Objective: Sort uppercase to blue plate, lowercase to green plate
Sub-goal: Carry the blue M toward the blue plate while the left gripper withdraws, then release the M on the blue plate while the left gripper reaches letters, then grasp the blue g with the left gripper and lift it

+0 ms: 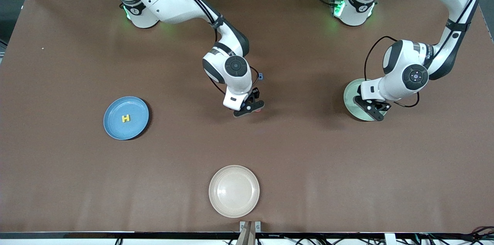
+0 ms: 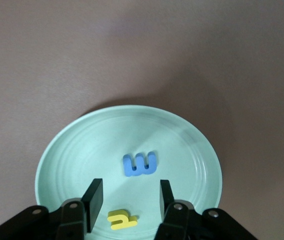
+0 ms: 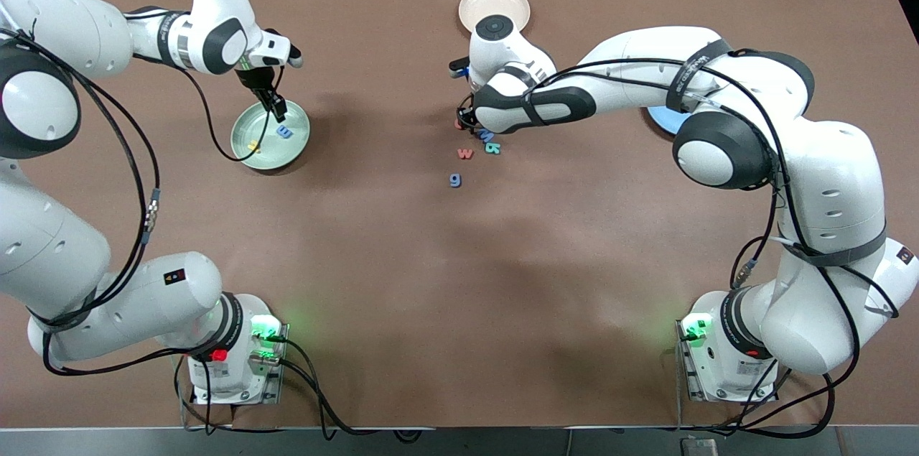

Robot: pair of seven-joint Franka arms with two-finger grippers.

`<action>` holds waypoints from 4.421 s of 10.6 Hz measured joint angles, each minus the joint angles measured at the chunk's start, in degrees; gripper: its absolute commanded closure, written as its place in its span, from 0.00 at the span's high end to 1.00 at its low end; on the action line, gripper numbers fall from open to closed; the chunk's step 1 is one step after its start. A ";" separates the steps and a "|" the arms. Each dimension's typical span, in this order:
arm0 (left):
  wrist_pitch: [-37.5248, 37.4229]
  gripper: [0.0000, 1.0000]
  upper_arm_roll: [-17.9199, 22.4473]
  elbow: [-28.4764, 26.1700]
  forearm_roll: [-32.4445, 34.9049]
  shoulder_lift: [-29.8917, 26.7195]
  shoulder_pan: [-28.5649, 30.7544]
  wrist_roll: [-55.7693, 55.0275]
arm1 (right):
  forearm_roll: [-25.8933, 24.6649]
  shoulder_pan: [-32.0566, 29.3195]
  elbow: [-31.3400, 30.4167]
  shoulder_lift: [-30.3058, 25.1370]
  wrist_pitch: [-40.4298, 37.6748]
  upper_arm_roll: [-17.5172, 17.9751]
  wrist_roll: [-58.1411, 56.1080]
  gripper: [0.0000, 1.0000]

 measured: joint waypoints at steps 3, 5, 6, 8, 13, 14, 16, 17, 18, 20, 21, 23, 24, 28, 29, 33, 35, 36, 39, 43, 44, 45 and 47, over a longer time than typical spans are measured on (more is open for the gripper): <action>-0.08 0.54 -0.14 0.29 -3.53 0.00 -3.37 -8.30 | 0.23 -0.08 -0.97 0.06 0.18 0.16 -0.11 0.66; -0.08 0.53 -0.27 0.39 -5.40 -0.03 -6.87 -14.99 | 0.71 -0.18 -1.06 0.06 0.21 0.36 -0.11 0.55; -0.09 0.54 -0.33 0.49 -6.41 -0.05 -8.32 -17.91 | 0.78 -0.21 -1.05 0.05 0.23 0.44 -0.11 0.39; -0.10 0.54 -0.42 0.66 -8.73 -0.05 -10.77 -22.77 | 0.81 -0.30 -1.04 -0.06 0.28 0.52 -0.43 0.01; -0.10 0.54 -0.49 2.01 -15.76 -0.05 -14.76 -30.76 | 1.33 -2.18 -0.53 -2.74 -4.18 1.08 -3.89 0.00; -0.11 0.54 -0.46 2.16 -16.47 -0.06 -14.75 -31.56 | 3.51 -4.16 -0.46 -5.33 -7.67 1.60 -6.26 0.00; -0.13 0.53 -0.57 2.31 -16.96 -0.14 -14.82 -33.79 | 8.18 -10.15 -1.32 -13.16 -18.11 1.95 -14.50 0.00; -0.13 0.53 -0.97 2.42 -17.95 -0.31 -15.10 -36.14 | 8.82 -14.14 -2.41 -17.36 -23.90 1.97 -16.93 0.00; -0.13 0.54 -1.52 2.63 -18.88 -0.80 -16.50 -40.42 | 8.93 -18.55 -3.76 -20.61 -28.19 1.92 -19.18 0.00; -0.18 0.53 -1.96 2.74 -19.02 -2.04 -22.56 -51.21 | 8.89 -26.16 -6.70 -22.78 -29.95 1.27 -24.09 0.00; -0.18 0.54 -2.00 2.78 -19.03 -2.53 -26.41 -56.60 | 8.91 -29.94 -8.26 -23.20 -29.93 0.33 -27.07 0.00; 0.06 0.54 -1.45 2.79 -19.03 -3.02 -33.55 -64.97 | 8.92 -34.69 -11.13 -23.39 -29.47 -3.43 -31.74 0.00; 0.68 0.54 -0.26 2.73 -19.03 -3.01 -37.12 -68.14 | 8.92 -35.76 -13.15 -23.35 -27.81 -5.82 -34.27 0.00; 7.59 0.54 1.52 1.92 -19.03 -0.54 -44.98 -76.98 | 8.93 -36.21 -19.84 -22.42 -18.56 -10.23 -38.02 0.99; 9.22 0.54 1.81 1.90 -18.50 0.79 -46.53 -78.21 | 8.93 -36.21 -19.98 -22.05 -18.09 -10.45 -38.03 1.00; 11.67 0.53 3.08 3.40 -7.84 5.73 -49.33 -87.00 | 8.93 -36.19 -19.42 -22.47 -17.61 -11.29 -38.03 1.00; 11.99 0.53 4.20 4.98 -7.28 7.40 -49.95 -87.12 | 8.94 -36.19 -18.44 -24.99 -17.61 -12.04 -38.03 1.00; 12.08 0.53 4.43 5.81 -7.28 8.02 -50.05 -87.12 | 8.94 -36.19 -18.03 -27.01 -17.71 -12.32 -38.03 1.00; 13.11 0.53 5.60 7.37 -7.23 9.68 -51.43 -87.12 | 8.94 -36.19 -17.49 -33.73 -19.26 -12.43 -38.03 1.00; 14.84 0.53 7.15 7.82 1.44 12.94 -54.09 -92.62 | 9.02 -36.19 -17.49 -39.94 -23.03 -12.45 -38.03 1.00; 14.93 0.51 7.17 8.10 3.70 13.68 -54.20 -94.33 | 9.09 -36.19 -17.48 -40.85 -23.12 -12.45 -38.03 1.00; 14.99 0.49 7.17 8.36 4.48 14.19 -54.23 -94.91 | 9.16 -36.19 -17.47 -41.60 -23.12 -12.45 -38.03 1.00; 15.01 0.42 7.20 8.75 4.53 14.58 -54.23 -94.92 | 9.29 -36.19 -17.38 -42.67 -23.11 -12.45 -38.03 1.00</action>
